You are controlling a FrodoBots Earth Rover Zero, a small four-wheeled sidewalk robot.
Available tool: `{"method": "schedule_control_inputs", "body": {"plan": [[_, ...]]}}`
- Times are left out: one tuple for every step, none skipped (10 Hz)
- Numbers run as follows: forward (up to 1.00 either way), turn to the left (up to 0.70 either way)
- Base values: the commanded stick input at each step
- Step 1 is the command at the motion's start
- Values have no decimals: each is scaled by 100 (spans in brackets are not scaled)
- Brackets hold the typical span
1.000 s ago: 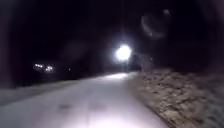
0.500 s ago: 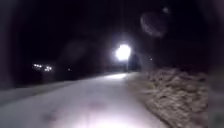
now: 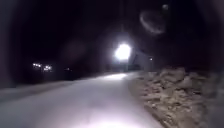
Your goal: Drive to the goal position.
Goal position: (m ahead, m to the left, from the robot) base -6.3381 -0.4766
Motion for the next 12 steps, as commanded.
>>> {"method": "schedule_control_inputs", "body": {"plan": [[100, 0], [100, 0], [100, 0], [100, 0], [100, 0], [100, 0], [100, 0], [100, 0], [100, 0], [100, 0], [100, 0], [100, 26]]}}
